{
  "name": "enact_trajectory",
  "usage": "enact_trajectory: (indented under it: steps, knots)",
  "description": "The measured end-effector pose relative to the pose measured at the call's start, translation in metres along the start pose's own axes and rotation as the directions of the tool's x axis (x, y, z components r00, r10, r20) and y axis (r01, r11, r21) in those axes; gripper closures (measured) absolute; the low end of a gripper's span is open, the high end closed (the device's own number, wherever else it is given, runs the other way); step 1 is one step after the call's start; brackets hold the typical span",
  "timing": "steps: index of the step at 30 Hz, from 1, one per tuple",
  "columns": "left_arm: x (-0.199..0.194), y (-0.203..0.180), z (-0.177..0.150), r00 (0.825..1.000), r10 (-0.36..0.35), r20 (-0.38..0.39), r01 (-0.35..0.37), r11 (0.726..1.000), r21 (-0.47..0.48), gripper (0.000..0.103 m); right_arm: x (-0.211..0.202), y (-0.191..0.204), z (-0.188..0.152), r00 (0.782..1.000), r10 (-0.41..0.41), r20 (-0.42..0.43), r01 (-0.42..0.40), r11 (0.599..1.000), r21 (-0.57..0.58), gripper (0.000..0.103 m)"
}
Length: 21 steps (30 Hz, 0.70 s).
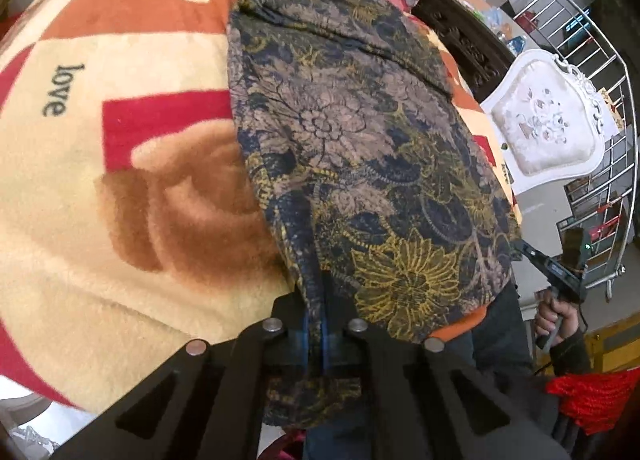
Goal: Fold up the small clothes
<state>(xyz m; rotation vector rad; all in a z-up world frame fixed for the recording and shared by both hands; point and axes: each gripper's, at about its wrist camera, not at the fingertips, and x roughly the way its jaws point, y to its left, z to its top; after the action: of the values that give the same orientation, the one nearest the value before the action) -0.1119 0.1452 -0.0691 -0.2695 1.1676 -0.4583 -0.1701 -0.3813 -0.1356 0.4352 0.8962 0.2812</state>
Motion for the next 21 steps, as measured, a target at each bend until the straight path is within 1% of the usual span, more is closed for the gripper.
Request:
enact_trajectory:
  steps: [2,5,8,11,13,14,15,17,19,20,21]
  knots:
    - [-0.010,0.000,0.000,1.000,-0.011,0.027,0.011,1.000,-0.004,0.100,-0.016,0.007,0.001,1.000,0.017,0.024,-0.017,0.999,-0.028,0.095]
    - [-0.038,0.002,0.003,0.994,-0.055,0.095,0.057,0.998,-0.011,0.100,-0.044,0.018,0.006,0.995,0.059,0.084,-0.055,0.998,-0.042,0.095]
    - [-0.068,-0.001,0.005,0.984,-0.079,0.161,0.080,0.997,0.001,0.100,-0.071,0.034,0.011,0.982,0.128,0.141,-0.119,0.990,-0.072,0.095]
    - [-0.103,0.000,0.003,0.966,-0.122,0.228,0.122,0.992,0.012,0.100,-0.101,0.058,0.014,0.966,0.179,0.186,-0.153,0.977,-0.147,0.095]
    - [-0.124,0.004,-0.002,0.950,-0.169,0.263,0.171,0.985,0.014,0.100,-0.123,0.069,0.016,0.955,0.202,0.219,-0.163,0.969,-0.184,0.095]
    - [-0.131,0.005,-0.005,0.942,-0.192,0.274,0.195,0.981,0.016,0.100,-0.132,0.071,0.016,0.949,0.214,0.233,-0.170,0.966,-0.193,0.095]
    - [-0.142,0.005,-0.010,0.929,-0.236,0.284,0.238,0.971,0.027,0.100,-0.143,0.074,0.016,0.941,0.227,0.251,-0.178,0.963,-0.202,0.095]
    - [-0.157,0.001,-0.019,0.910,-0.285,0.302,0.280,0.958,0.061,0.100,-0.161,0.074,0.017,0.928,0.247,0.280,-0.192,0.959,-0.210,0.095]
    - [-0.167,-0.006,-0.025,0.899,-0.315,0.305,0.301,0.949,0.094,0.100,-0.180,0.075,0.017,0.910,0.276,0.310,-0.215,0.952,-0.216,0.095]
    - [-0.171,-0.009,-0.028,0.893,-0.331,0.304,0.313,0.943,0.110,0.100,-0.187,0.076,0.017,0.907,0.276,0.317,-0.214,0.952,-0.219,0.095]
    - [-0.172,-0.013,-0.029,0.891,-0.336,0.305,0.316,0.942,0.116,0.100,-0.193,0.078,0.016,0.908,0.269,0.322,-0.203,0.953,-0.224,0.095]
